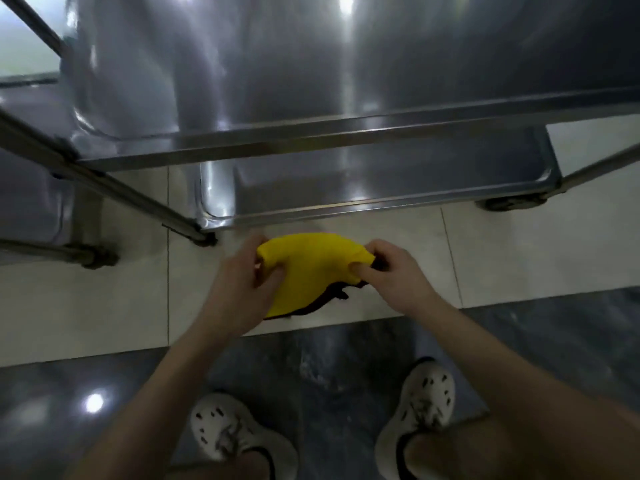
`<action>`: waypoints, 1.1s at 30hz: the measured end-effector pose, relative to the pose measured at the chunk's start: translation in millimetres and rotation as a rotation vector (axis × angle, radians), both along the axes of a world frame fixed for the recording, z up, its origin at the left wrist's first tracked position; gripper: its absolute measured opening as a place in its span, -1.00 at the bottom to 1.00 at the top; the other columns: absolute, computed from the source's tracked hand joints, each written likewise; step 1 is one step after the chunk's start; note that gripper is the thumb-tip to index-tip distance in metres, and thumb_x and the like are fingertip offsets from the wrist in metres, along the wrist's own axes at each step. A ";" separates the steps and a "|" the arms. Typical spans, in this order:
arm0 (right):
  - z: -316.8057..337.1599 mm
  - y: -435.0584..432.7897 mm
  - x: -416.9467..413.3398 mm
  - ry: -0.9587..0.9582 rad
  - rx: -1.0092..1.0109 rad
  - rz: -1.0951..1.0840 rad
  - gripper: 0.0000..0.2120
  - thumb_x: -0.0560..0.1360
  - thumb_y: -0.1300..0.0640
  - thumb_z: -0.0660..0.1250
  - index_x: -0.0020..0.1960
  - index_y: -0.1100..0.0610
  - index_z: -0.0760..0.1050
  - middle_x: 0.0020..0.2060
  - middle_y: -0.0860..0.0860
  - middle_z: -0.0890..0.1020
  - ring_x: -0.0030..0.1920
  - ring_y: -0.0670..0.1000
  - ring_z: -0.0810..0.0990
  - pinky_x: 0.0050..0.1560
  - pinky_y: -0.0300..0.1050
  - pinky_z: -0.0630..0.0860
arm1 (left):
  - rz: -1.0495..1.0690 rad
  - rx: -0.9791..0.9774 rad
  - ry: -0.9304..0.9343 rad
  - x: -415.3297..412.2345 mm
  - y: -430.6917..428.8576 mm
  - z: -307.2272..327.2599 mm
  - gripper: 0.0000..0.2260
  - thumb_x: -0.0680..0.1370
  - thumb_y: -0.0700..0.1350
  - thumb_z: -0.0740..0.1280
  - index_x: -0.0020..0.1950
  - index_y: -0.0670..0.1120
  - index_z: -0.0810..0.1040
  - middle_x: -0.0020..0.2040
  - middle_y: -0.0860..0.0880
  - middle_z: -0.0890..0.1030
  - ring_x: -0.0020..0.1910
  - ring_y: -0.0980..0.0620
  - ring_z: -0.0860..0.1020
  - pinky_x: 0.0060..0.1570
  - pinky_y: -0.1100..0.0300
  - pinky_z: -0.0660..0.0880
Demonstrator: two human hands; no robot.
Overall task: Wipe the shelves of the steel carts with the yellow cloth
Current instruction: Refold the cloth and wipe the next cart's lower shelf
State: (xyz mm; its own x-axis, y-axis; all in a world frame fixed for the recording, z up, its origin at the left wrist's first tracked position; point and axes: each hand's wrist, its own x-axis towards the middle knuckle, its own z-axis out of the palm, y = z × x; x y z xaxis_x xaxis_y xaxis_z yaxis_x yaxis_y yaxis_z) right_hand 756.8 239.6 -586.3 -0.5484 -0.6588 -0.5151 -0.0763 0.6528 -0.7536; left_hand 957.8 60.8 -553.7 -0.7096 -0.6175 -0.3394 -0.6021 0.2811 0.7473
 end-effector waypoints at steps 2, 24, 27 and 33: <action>27.4 26.1 9.9 -0.014 0.041 -0.026 -0.80 0.57 0.13 0.54 0.11 0.04 0.55 -0.03 -0.04 0.66 -0.06 -0.16 0.62 0.00 -0.01 0.54 | 0.059 0.043 -0.079 12.2 14.8 23.0 -0.87 0.69 -0.11 0.38 0.08 0.09 0.46 -0.23 -0.01 0.58 -0.26 -0.02 0.58 -0.29 -0.04 0.46; 474.0 124.0 -46.3 -0.071 -0.215 -0.098 -0.78 0.62 0.10 0.44 0.25 0.11 0.65 0.04 0.00 0.75 0.06 -0.01 0.73 0.10 0.04 0.69 | -0.061 0.118 0.044 -111.0 154.9 459.6 -0.52 0.65 -0.31 0.41 0.42 0.21 0.59 0.25 -0.02 0.68 0.22 -0.02 0.66 0.01 0.32 0.60; 493.0 149.5 -70.2 -0.053 -0.186 -0.053 -0.70 0.56 0.11 0.53 0.27 0.11 0.63 0.07 0.03 0.74 0.09 0.05 0.72 0.14 0.13 0.69 | -0.087 0.103 0.121 -127.8 169.3 487.2 -0.54 0.68 -0.34 0.37 0.48 0.09 0.60 0.13 0.06 0.74 0.18 0.09 0.69 0.13 0.19 0.61; 524.9 240.3 -139.3 0.240 -0.057 0.016 -0.88 0.54 0.17 0.52 0.06 0.04 0.71 -0.17 -0.12 0.67 -0.15 -0.15 0.60 -0.09 -0.11 0.48 | -0.093 -0.184 -0.125 -118.6 177.3 529.4 -0.51 0.66 -0.22 0.45 0.58 -0.01 0.50 0.27 -0.06 0.68 0.27 -0.08 0.64 0.33 -0.09 0.59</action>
State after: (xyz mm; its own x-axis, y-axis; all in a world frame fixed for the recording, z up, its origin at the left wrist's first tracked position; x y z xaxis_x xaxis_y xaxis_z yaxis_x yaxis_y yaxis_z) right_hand 617.5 479.9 -61.5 -0.6396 -0.6929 -0.3329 -0.2676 0.6067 -0.7485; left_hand 839.2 238.2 -24.3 -0.7260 -0.6108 -0.3161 -0.6518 0.4646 0.5994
